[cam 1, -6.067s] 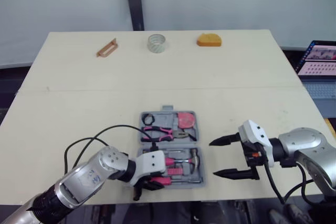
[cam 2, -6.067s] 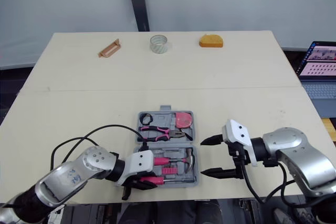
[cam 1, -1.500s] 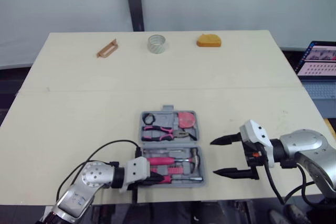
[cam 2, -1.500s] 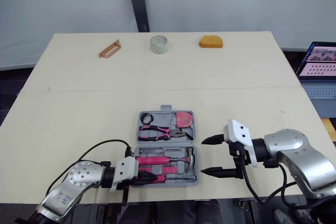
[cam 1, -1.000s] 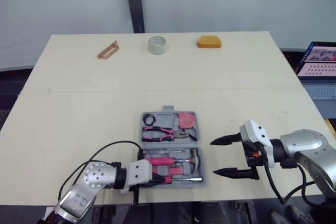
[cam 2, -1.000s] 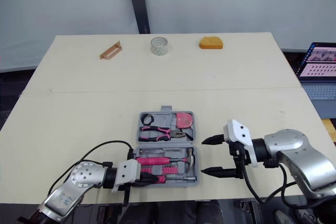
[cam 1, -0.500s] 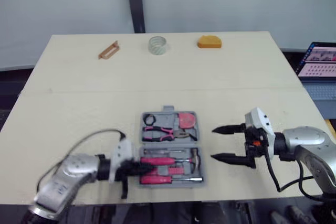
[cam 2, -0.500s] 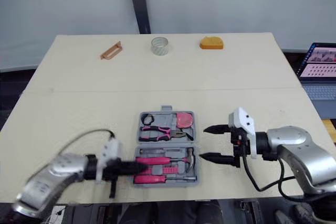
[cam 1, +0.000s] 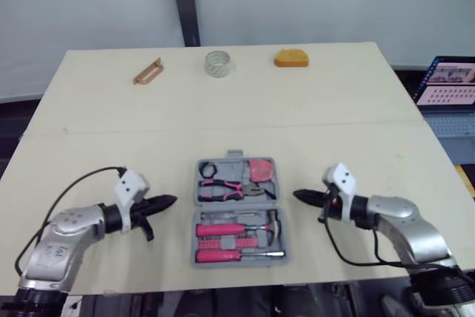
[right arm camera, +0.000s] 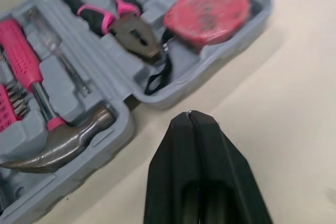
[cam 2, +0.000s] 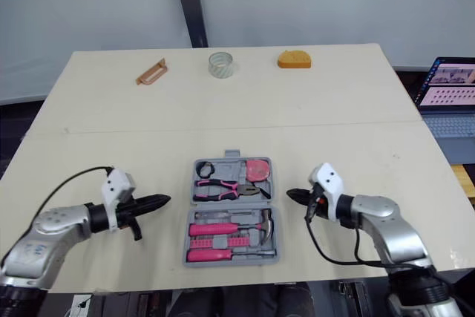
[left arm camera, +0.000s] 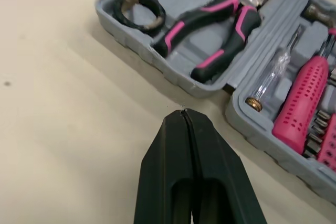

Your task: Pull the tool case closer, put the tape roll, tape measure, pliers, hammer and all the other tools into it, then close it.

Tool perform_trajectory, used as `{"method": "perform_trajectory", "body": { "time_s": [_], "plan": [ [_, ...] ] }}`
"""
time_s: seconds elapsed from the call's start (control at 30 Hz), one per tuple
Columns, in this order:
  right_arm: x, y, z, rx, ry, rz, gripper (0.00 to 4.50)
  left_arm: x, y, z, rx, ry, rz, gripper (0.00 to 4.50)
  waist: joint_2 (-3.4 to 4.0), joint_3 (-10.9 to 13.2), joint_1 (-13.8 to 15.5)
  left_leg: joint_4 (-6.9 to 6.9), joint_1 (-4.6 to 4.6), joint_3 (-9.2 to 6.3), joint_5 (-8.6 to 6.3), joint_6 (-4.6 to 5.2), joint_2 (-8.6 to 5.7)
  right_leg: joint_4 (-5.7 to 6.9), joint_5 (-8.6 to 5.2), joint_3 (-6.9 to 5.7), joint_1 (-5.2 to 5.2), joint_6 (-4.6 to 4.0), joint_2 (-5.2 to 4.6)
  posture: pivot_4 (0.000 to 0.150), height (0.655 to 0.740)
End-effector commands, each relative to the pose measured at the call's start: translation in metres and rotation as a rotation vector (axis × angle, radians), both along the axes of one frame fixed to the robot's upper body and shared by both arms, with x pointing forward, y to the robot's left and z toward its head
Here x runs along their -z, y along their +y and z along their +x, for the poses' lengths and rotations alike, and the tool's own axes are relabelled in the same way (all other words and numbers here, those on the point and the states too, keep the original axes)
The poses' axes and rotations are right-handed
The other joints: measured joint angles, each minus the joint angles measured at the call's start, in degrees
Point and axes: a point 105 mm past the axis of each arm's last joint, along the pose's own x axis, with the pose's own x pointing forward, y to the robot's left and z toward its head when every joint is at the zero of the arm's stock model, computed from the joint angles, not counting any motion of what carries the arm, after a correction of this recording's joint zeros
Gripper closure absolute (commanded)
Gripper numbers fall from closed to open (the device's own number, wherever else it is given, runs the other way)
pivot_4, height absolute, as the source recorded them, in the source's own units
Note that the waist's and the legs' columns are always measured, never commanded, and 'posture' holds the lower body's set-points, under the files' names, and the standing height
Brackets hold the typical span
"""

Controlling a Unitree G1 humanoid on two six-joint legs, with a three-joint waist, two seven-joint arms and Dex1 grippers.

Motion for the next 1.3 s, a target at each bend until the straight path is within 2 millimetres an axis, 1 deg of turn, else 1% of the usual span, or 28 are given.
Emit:
{"method": "perform_trajectory", "body": {
  "time_s": [0.03,0.13,0.23,0.4,0.47,0.53,0.67,0.8,0.97,1.13,1.3],
  "plan": [
    [0.008,0.005,0.003,-0.004,-0.016,-0.047,4.44,0.016,-0.018,-0.002,0.034,0.004,0.002,4.5,0.0,0.0,0.0,0.0,0.01,0.0,0.0,0.0,0.0,0.0,0.0,0.01,0.0,0.0,0.0,0.15,0.74],
    [0.015,0.01,0.001,-0.015,-0.001,-0.058,4.44,0.026,-0.031,-0.001,0.052,0.013,-0.02,4.5,0.0,0.0,-0.1,-0.01,0.01,0.01,0.0,0.0,0.0,0.01,0.0,0.01,-0.01,0.0,0.0,0.15,0.74],
    [0.016,0.017,-0.002,-0.03,0.005,-0.048,4.44,0.03,-0.044,0.001,0.068,0.011,-0.029,4.5,0.0,0.0,-0.1,0.0,0.01,0.01,0.0,0.0,0.0,0.02,0.0,0.01,-0.01,0.0,0.0,0.15,0.74],
    [0.013,0.028,-0.006,-0.047,0.012,-0.015,4.44,0.033,-0.055,0.0,0.082,0.013,-0.046,4.5,0.0,0.0,0.1,0.02,0.01,0.01,0.0,0.0,0.0,0.01,0.0,0.0,0.0,0.01,-0.01,0.15,0.74],
    [0.014,0.033,-0.013,-0.073,0.032,-0.002,4.44,0.035,-0.058,-0.004,0.095,0.023,-0.044,4.5,0.01,0.0,0.1,0.02,0.01,0.01,0.0,0.0,0.0,0.02,0.0,0.01,0.0,0.01,0.0,0.15,0.74],
    [0.015,0.036,-0.018,-0.089,0.049,0.005,4.44,0.036,-0.059,-0.007,0.101,0.033,-0.045,4.5,0.0,0.0,0.1,0.01,0.02,0.01,0.0,0.0,0.0,0.01,0.0,0.0,0.0,0.01,0.0,0.15,0.74],
    [0.015,0.033,-0.025,-0.088,0.071,0.006,4.44,0.04,-0.058,-0.016,0.108,0.058,-0.041,4.5,0.0,0.0,-0.1,-0.01,0.03,0.01,0.0,0.0,0.0,0.01,0.0,0.01,0.0,0.01,0.0,0.15,0.74],
    [0.017,0.032,-0.032,-0.1,0.098,0.0,4.44,0.046,-0.054,-0.032,0.119,0.101,-0.03,4.5,0.0,0.0,-0.3,-0.03,0.03,0.01,0.0,0.01,0.0,0.0,0.0,0.01,0.0,0.01,-0.01,0.15,0.74],
    [0.018,0.03,-0.035,-0.101,0.109,-0.005,4.44,0.049,-0.05,-0.043,0.11,0.13,-0.022,4.5,0.01,0.0,-0.4,-0.04,0.03,0.01,0.0,0.01,0.0,-0.01,0.0,0.02,0.0,0.01,-0.01,0.15,0.74],
    [0.019,0.031,-0.035,-0.1,0.105,-0.007,4.44,0.05,-0.047,-0.042,0.101,0.132,-0.018,4.5,0.01,0.0,-0.5,-0.04,0.04,0.01,-0.01,0.01,0.0,-0.01,0.0,0.02,0.0,0.01,-0.01,0.15,0.74],
    [0.019,0.032,-0.035,-0.102,0.104,-0.006,4.44,0.047,-0.048,-0.031,0.089,0.097,-0.008,4.5,0.01,0.0,-0.4,-0.04,0.04,0.01,-0.01,0.01,0.0,-0.01,0.0,0.02,0.0,0.01,-0.01,0.15,0.74]
  ]
}}
